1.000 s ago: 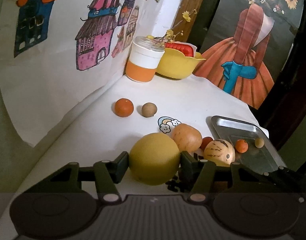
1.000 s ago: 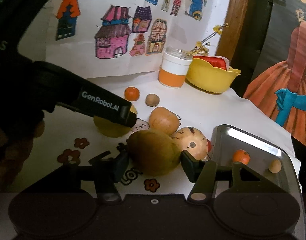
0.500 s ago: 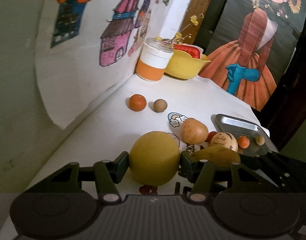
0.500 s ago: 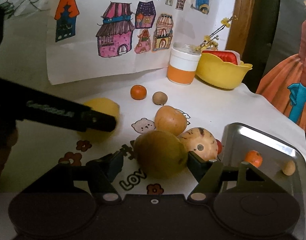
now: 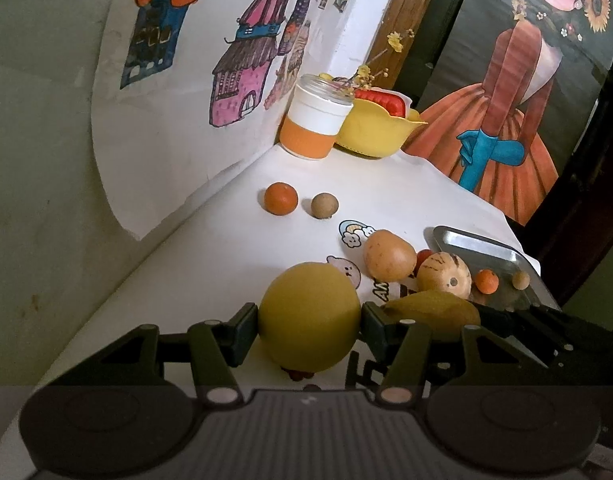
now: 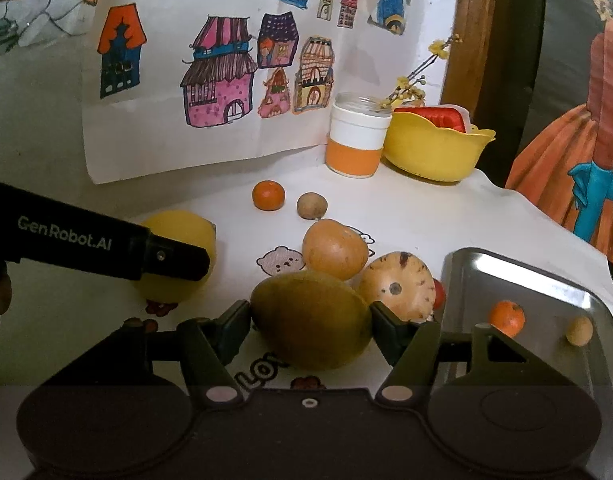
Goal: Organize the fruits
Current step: 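Grasp the yellow grapefruit with left tool while right tool grasps the brown pear, then release the grapefruit on the tray with left tool while right tool releases the pear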
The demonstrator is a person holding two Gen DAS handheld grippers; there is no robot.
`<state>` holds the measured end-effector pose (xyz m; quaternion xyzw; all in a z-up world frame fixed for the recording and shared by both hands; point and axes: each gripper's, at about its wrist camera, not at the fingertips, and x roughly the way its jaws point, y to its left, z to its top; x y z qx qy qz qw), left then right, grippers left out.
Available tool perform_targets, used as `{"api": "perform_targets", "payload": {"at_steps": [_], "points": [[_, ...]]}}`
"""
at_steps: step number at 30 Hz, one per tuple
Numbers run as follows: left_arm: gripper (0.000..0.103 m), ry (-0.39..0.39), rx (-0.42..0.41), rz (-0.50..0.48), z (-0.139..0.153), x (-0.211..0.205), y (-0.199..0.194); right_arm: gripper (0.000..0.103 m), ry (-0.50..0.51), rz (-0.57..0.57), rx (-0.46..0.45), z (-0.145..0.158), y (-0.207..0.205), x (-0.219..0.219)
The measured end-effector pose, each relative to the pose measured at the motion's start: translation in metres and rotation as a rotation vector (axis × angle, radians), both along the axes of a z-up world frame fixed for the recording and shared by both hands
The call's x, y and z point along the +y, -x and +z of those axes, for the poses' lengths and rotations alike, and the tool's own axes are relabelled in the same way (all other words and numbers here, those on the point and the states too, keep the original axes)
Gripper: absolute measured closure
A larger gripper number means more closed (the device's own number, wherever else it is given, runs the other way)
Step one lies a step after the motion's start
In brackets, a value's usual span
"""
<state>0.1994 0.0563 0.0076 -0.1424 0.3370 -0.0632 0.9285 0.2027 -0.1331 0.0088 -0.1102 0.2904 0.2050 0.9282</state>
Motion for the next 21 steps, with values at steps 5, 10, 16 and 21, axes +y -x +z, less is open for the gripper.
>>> {"api": "perform_targets", "payload": {"at_steps": [5,10,16,21], "points": [[0.043,0.001,0.007,-0.009,0.001,-0.004,0.005,0.038,-0.026,0.006,0.006,0.001,0.013,-0.008],[0.043,0.0,0.013,-0.017,0.002,-0.012,0.011,0.039,-0.047,0.0,0.0,0.004,0.025,-0.017],[0.043,0.003,0.017,-0.031,0.003,-0.025,0.018,0.04,-0.071,-0.012,-0.03,0.013,0.039,-0.029],[0.043,0.012,0.022,-0.043,0.005,-0.038,0.023,0.041,-0.091,-0.039,-0.046,0.02,0.048,-0.044]]}}
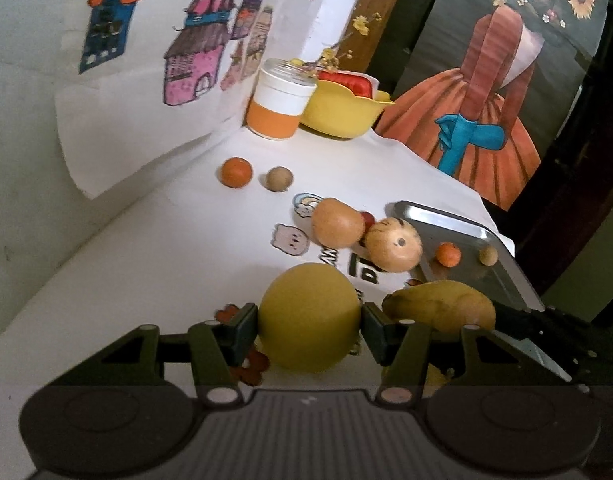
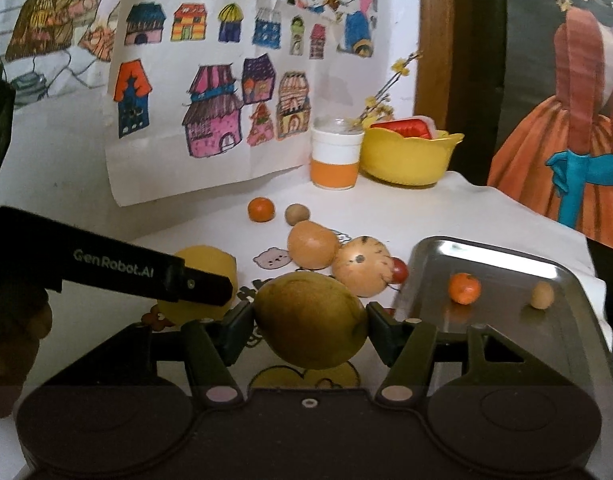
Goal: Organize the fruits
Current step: 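Release the grapefruit on the tray with left tool while right tool releases the pear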
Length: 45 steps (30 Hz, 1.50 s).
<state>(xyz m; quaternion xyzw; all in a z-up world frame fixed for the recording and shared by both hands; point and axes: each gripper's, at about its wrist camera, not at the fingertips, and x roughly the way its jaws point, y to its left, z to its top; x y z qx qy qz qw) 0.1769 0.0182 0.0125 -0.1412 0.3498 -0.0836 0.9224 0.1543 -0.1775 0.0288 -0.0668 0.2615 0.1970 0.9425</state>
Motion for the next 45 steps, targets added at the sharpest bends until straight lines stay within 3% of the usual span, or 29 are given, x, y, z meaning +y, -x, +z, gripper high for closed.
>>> {"api": "perform_targets", "payload": {"at_steps": [18,24,29,36,45], "points": [[0.043,0.004,-0.047,-0.122,0.019,-0.078,-0.016,0.047,-0.052,-0.235,-0.082,0.022,0.003,-0.101],[0.043,-0.001,-0.033,-0.162,0.013,-0.109,-0.035,0.055,-0.051,-0.276,-0.035,0.006,-0.012,-0.131],[0.043,-0.02,-0.025,-0.198,0.007,-0.131,-0.048,0.069,-0.071,-0.29,-0.037,0.001,-0.02,-0.142],[0.043,-0.04,-0.024,-0.222,0.004,-0.15,-0.063,0.067,-0.088,-0.301,-0.033,-0.002,-0.031,-0.153],[0.042,-0.083,-0.01,-0.22,-0.005,-0.157,-0.069,0.051,-0.097,-0.32,-0.041,-0.005,-0.033,-0.156]]}}
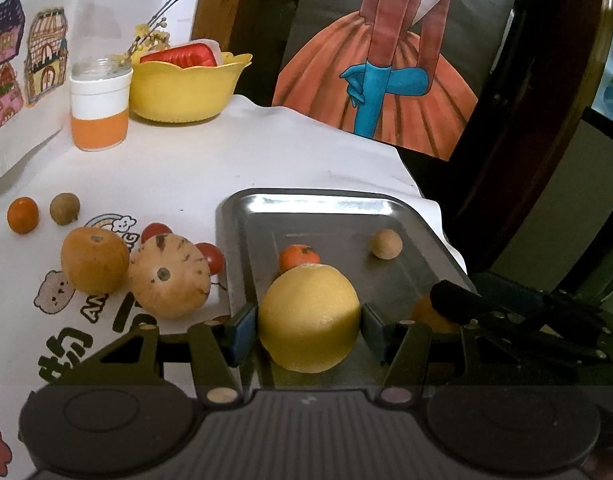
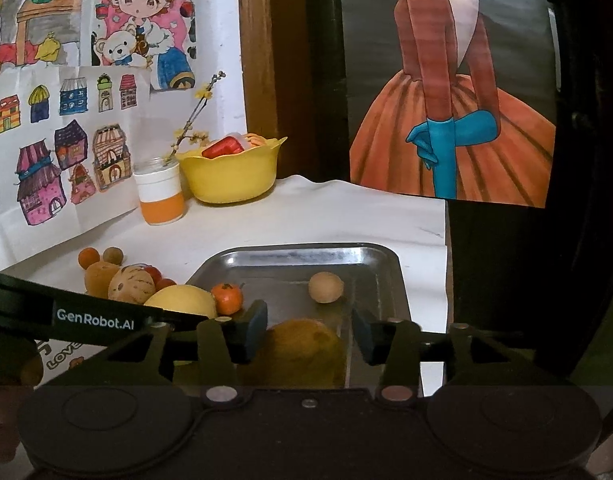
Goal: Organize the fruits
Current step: 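Release the grapefruit on the tray with left tool while right tool releases the pear, then withdraw both tools from the tray and move the left tool toward the remaining fruits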
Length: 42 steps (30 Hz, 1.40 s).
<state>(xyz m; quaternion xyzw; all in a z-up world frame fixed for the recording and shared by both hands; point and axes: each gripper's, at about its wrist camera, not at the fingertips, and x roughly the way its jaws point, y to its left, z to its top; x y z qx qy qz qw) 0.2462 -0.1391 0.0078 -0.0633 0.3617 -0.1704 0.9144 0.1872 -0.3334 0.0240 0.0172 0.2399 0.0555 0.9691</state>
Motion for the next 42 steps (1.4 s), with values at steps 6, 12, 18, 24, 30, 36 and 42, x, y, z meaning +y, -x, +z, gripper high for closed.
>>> {"api": "perform_targets", "payload": {"at_steps": [6,12,18,24,30,36,42], "points": [[0.042,0.004,-0.015,0.002,0.001,0.001,0.003,0.041,-0.004,-0.02,-0.011,0.002,0.005,-0.003],[0.033,0.013,-0.075,0.008,0.014,0.004,0.015,0.027,-0.003,-0.053,-0.047,0.01,0.016,-0.007],[0.021,0.03,-0.111,0.042,0.025,0.013,0.028,0.014,0.009,-0.086,-0.092,0.021,0.032,-0.009],[0.008,0.041,-0.136,0.083,0.035,0.027,0.046,0.004,0.011,-0.11,-0.121,0.032,0.053,-0.011],[0.001,0.047,-0.166,0.122,0.045,0.044,0.067,0.001,0.005,-0.115,-0.13,0.042,0.075,-0.009],[0.0,0.04,-0.171,0.152,0.048,0.061,0.087,0.001,0.014,-0.107,-0.118,0.049,0.1,-0.002],[0.0,0.045,-0.139,0.172,0.042,0.08,0.105,0.001,0.045,-0.085,-0.083,0.047,0.123,0.014]]}}
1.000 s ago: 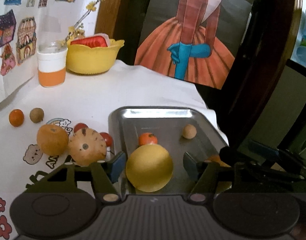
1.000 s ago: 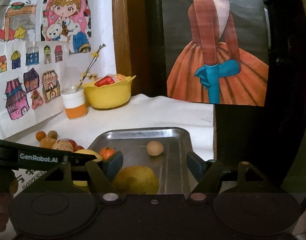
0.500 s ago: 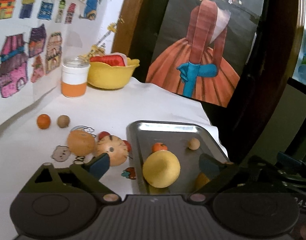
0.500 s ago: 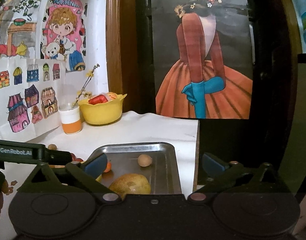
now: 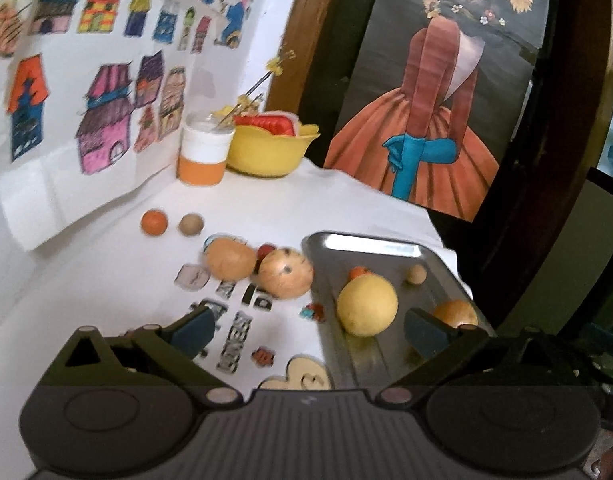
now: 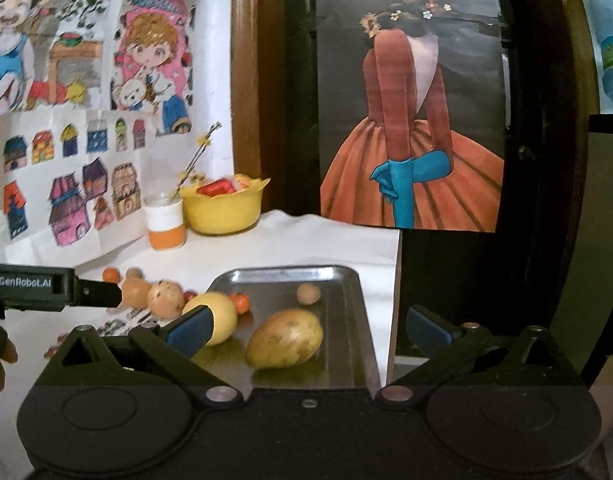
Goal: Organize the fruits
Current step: 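Withdraw both tools from the tray and move the left tool toward the remaining fruits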
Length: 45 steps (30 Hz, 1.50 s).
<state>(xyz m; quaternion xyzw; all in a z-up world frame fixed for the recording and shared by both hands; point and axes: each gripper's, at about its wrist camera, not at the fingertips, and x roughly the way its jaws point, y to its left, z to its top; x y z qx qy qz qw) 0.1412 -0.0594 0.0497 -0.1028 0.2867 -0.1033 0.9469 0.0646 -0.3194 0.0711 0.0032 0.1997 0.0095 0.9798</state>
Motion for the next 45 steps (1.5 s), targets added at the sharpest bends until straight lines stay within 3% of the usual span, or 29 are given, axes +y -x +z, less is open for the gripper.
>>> {"api": "perform_targets", "payload": {"at_steps": [9,15,27,45], "points": [[0.0,-0.011,0.047,0.032,-0.013,0.027,0.026,0.001,0.027,0.066,0.115,-0.017,0.024,0.031],[0.0,-0.027,0.091,0.056,-0.025,0.049,0.041,0.001,-0.022,0.115,0.188,-0.028,0.038,0.051],[0.0,-0.047,0.116,0.104,-0.035,0.088,0.063,0.001,0.02,0.267,0.249,-0.033,0.044,0.108],[0.0,-0.051,0.045,0.196,-0.012,0.132,0.042,0.001,0.024,0.459,0.2,-0.012,0.01,0.177]]}}
